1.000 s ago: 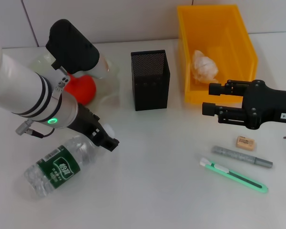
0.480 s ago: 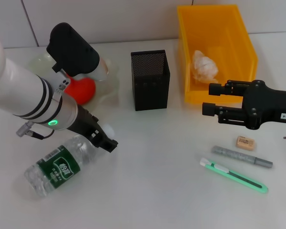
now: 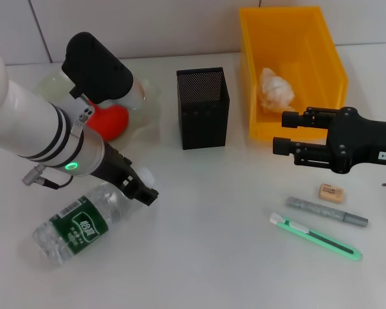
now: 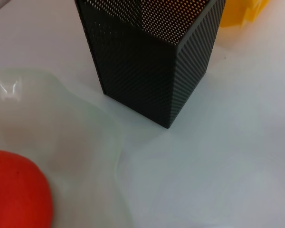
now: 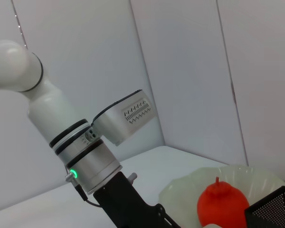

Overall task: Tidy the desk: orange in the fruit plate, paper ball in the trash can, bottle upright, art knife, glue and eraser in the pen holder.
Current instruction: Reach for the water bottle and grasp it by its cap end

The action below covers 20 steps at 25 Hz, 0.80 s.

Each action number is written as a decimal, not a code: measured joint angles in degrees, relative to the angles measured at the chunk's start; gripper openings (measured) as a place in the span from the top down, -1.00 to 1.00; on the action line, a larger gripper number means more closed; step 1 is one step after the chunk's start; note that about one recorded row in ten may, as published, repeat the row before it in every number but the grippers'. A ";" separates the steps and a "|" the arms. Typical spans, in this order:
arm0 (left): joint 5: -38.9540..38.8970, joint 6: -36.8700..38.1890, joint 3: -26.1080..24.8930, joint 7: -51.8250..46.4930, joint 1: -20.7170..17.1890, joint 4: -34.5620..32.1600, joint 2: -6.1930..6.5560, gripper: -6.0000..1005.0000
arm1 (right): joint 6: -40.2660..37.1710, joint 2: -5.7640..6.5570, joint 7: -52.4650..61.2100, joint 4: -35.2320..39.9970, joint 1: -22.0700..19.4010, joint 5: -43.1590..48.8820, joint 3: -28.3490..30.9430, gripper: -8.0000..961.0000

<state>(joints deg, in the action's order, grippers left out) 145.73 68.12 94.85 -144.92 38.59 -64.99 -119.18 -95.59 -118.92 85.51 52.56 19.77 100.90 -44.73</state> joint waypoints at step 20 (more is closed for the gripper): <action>-0.01 0.05 1.23 -0.89 0.00 0.04 0.00 -0.28 | 0.33 -0.08 0.00 -0.15 0.00 0.00 -0.02 -0.33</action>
<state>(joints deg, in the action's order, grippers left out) 145.72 68.17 96.08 -145.82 38.58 -64.95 -119.17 -95.26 -119.00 85.51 52.40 19.77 100.90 -44.75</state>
